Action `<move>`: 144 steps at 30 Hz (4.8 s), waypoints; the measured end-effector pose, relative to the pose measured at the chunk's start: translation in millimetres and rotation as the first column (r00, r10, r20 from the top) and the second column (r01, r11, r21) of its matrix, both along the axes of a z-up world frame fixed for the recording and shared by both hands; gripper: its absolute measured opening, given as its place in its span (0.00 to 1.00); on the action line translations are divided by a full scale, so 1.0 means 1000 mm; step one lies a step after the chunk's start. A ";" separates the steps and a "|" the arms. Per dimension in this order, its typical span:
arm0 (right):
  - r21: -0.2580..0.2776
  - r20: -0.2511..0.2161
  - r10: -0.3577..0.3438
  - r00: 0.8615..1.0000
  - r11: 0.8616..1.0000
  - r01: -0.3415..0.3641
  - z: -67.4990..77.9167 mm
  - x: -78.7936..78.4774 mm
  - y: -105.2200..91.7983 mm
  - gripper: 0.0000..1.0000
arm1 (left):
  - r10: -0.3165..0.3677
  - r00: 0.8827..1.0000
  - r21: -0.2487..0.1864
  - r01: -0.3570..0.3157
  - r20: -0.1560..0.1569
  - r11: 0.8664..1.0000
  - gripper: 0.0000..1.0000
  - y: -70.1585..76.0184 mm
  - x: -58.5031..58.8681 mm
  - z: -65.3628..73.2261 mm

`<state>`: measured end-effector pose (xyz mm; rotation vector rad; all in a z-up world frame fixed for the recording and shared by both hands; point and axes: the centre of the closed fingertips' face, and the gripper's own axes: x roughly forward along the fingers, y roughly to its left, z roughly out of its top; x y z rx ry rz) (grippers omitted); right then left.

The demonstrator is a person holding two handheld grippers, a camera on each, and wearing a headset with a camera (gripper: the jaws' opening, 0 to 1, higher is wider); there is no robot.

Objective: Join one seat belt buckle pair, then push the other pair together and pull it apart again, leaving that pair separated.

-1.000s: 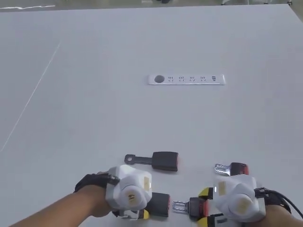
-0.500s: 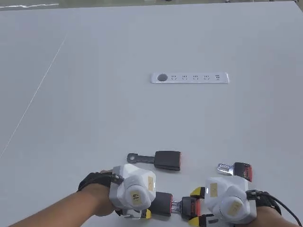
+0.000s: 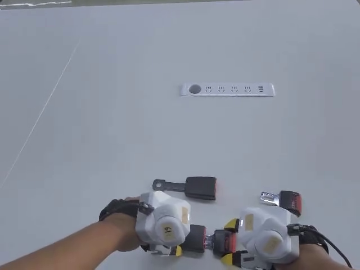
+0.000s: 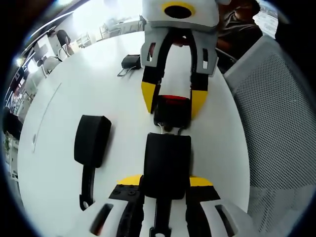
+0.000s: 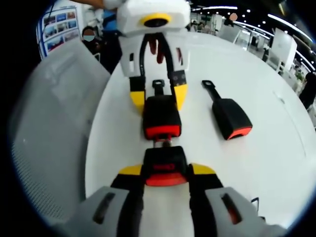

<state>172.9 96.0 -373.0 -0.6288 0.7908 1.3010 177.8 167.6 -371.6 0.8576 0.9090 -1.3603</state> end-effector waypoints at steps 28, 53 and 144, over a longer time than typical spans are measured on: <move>-0.002 0.014 0.017 1.000 1.000 -0.017 0.002 -0.001 0.012 0.36 | -0.035 0.999 -0.041 0.035 -0.001 0.999 0.33 0.001 0.002 0.001; 0.097 0.057 0.048 0.997 0.994 -0.053 0.004 -0.002 0.009 0.35 | -0.046 0.999 -0.140 0.045 -0.006 0.989 0.32 0.004 0.003 -0.005; -0.001 -0.014 -0.244 0.970 0.970 0.244 0.014 0.085 -0.147 0.68 | 0.084 0.993 -0.198 -0.066 0.084 0.978 0.76 -0.002 0.107 0.036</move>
